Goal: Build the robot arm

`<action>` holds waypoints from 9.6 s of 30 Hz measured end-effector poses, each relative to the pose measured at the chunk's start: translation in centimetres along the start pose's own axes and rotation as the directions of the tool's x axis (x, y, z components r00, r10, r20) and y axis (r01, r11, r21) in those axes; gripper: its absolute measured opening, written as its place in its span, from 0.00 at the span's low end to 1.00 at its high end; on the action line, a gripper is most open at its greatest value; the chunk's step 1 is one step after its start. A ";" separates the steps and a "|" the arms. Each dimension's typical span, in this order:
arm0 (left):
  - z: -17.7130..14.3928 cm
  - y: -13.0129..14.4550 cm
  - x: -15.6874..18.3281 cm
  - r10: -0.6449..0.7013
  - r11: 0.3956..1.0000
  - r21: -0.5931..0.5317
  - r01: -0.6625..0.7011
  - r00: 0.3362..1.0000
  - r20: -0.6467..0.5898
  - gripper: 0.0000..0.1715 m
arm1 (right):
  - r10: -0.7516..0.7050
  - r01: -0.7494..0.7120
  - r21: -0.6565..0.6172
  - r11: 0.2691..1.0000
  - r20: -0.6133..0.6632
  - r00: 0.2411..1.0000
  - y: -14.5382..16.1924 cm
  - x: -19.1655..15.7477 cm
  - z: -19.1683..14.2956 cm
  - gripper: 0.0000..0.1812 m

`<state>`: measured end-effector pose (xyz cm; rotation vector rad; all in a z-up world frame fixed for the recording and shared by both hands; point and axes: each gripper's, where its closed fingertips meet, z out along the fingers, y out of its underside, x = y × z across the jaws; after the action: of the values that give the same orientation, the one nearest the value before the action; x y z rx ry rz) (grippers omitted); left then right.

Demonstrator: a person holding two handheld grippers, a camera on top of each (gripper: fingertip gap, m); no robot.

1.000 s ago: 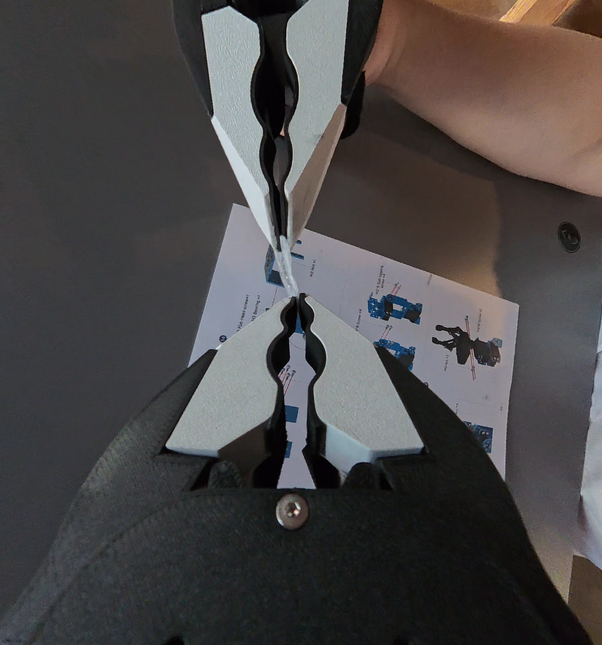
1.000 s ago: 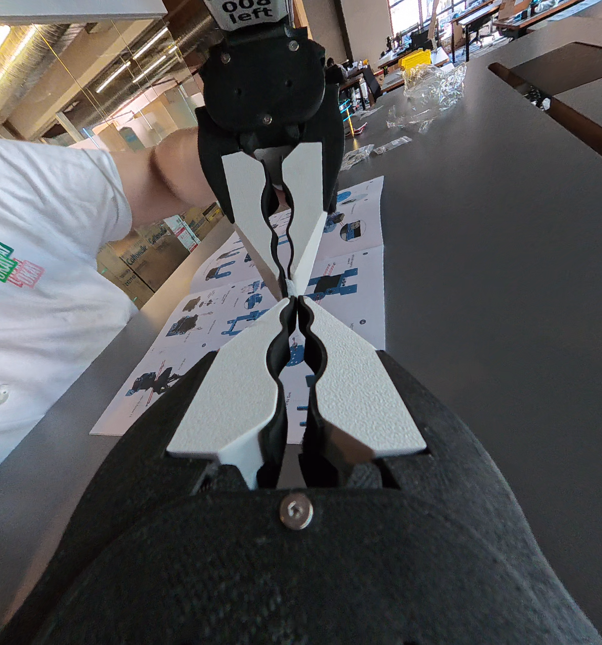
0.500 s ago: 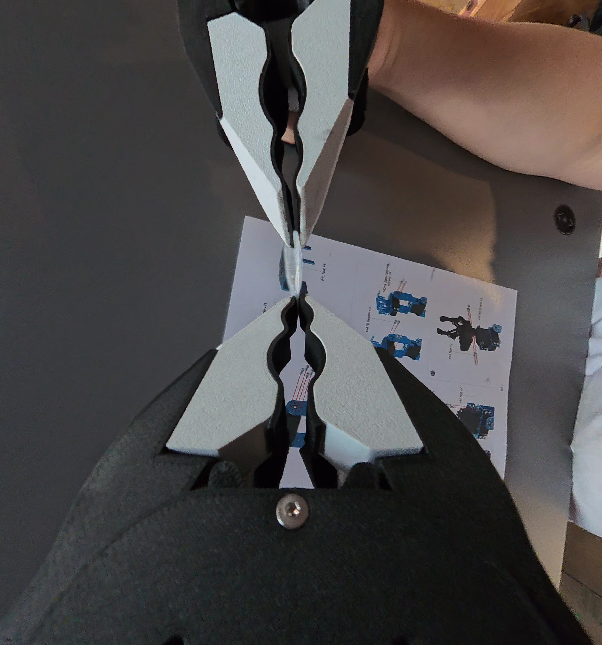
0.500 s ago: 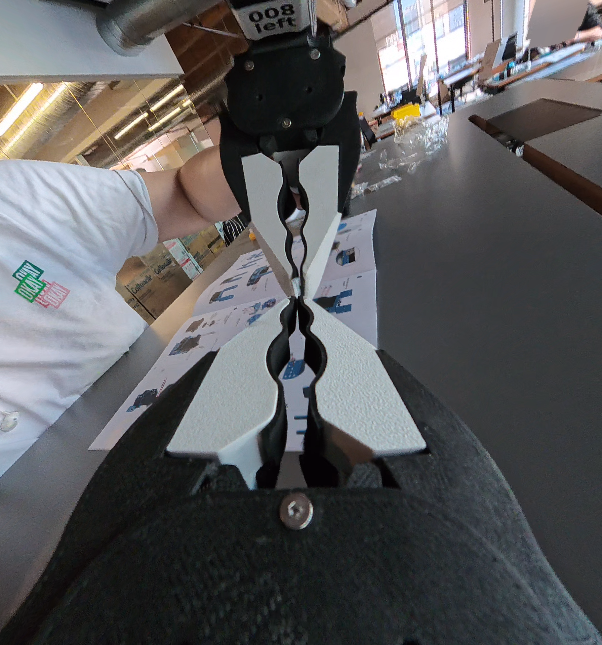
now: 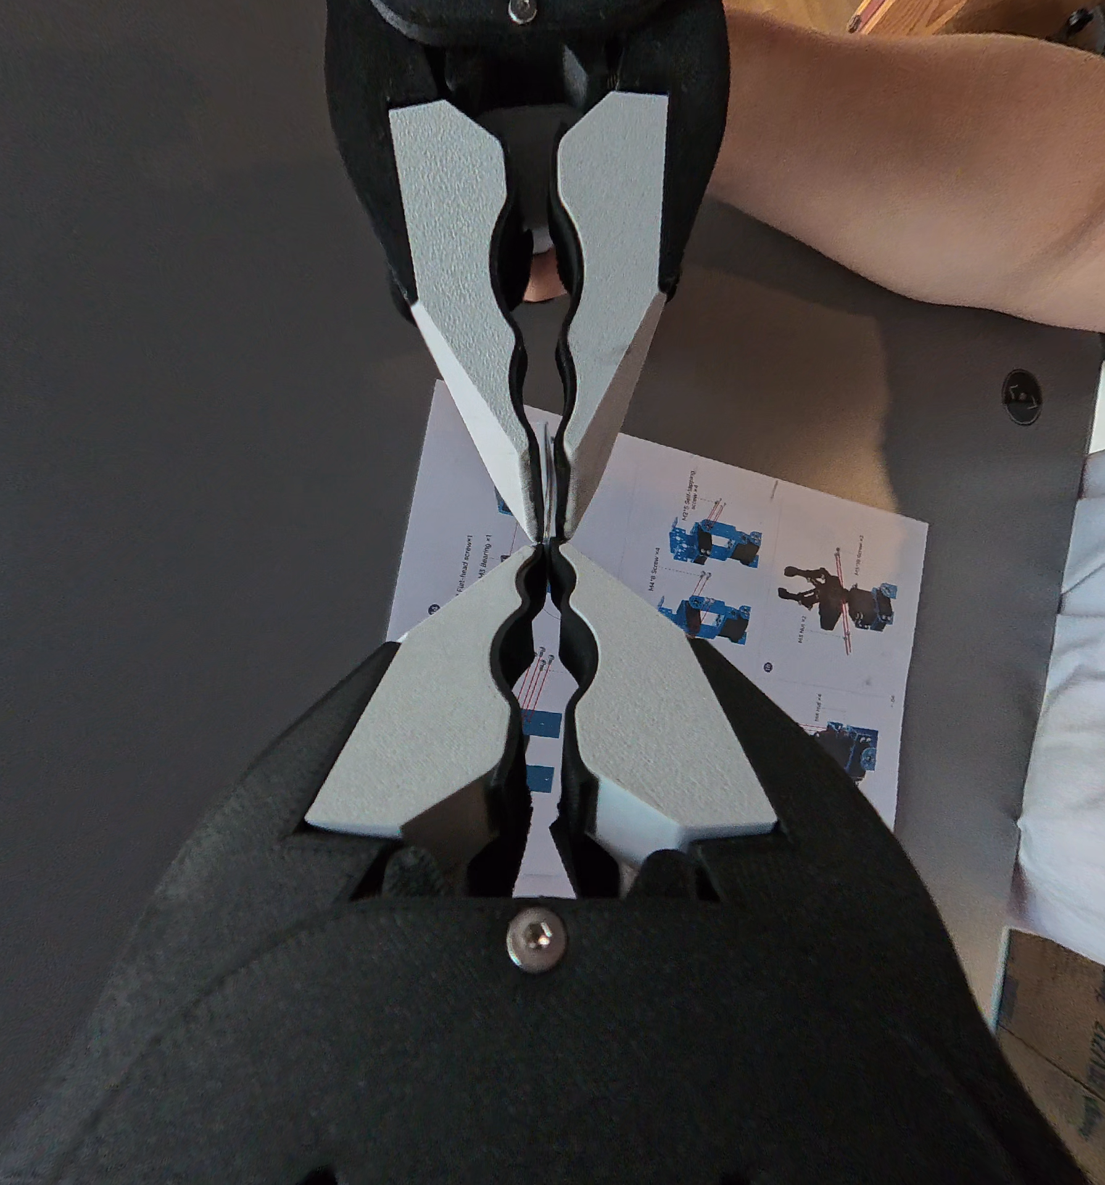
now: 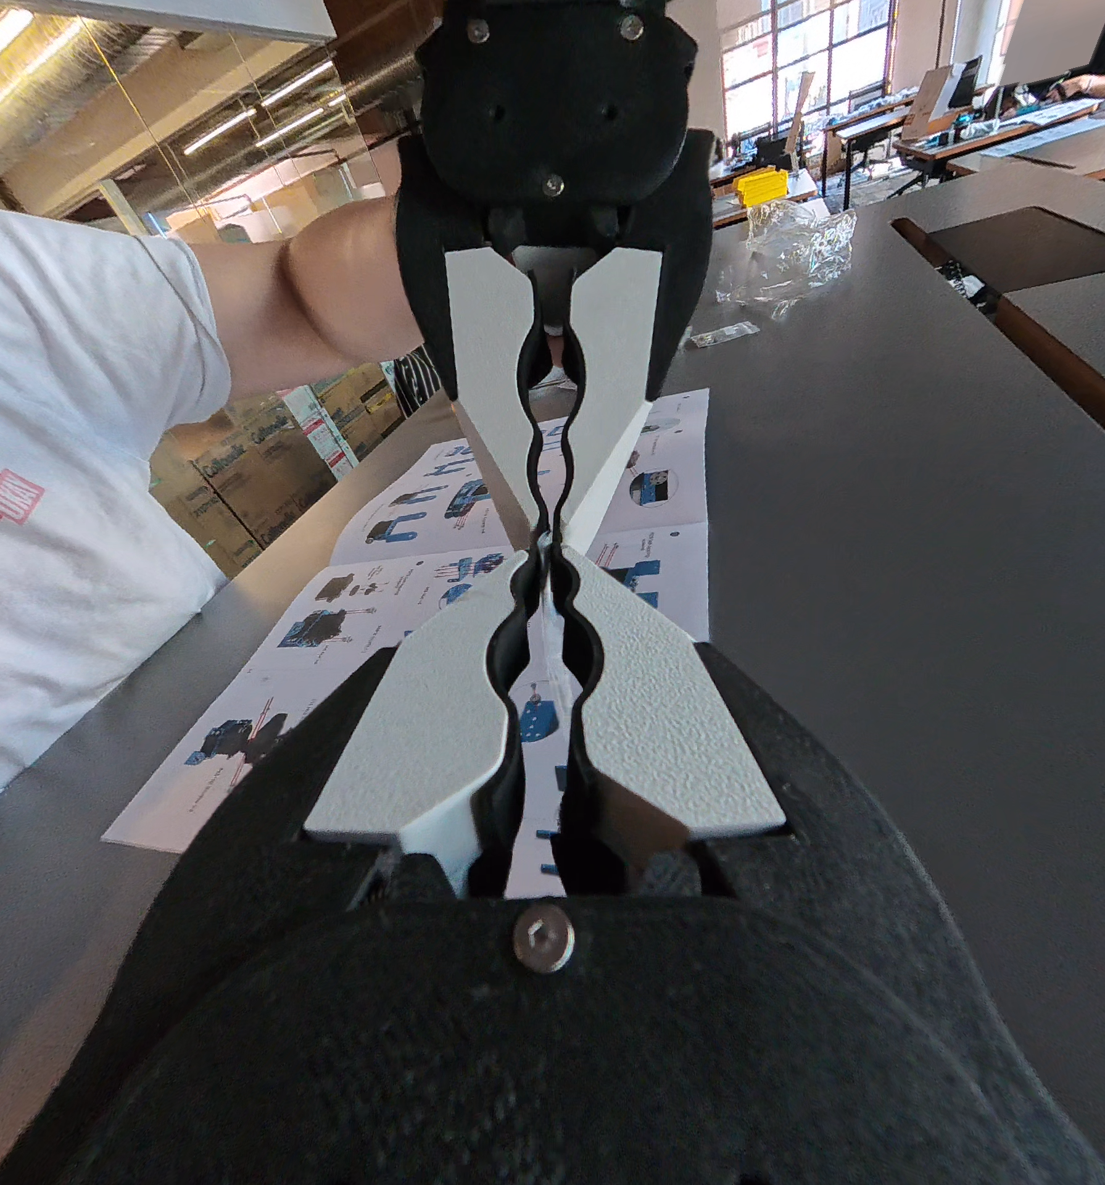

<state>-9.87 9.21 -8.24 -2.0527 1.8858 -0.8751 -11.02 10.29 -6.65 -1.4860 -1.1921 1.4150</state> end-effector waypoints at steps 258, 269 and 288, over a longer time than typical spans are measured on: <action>-107.5 154.2 -0.4 0.760 0.406 -0.715 0.569 0.225 0.610 0.38 | -0.128 0.115 -0.057 0.992 -0.504 0.854 -14.1 9.1 153.0 0.20; -107.9 154.5 -1.4 0.782 0.376 -0.739 0.559 0.237 0.577 0.38 | -0.089 0.065 -0.066 0.996 -0.505 0.858 -12.4 10.6 154.0 0.20; -100.1 158.9 -5.2 -0.804 0.568 0.778 0.268 -0.022 0.594 0.41 | -0.121 -0.057 -0.235 0.970 -0.675 0.728 -6.8 22.9 146.4 0.20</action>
<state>-197.65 12.83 -14.79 -2.1201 0.0212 0.0585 -158.02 22.45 -22.62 -1.9123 -0.9074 0.5744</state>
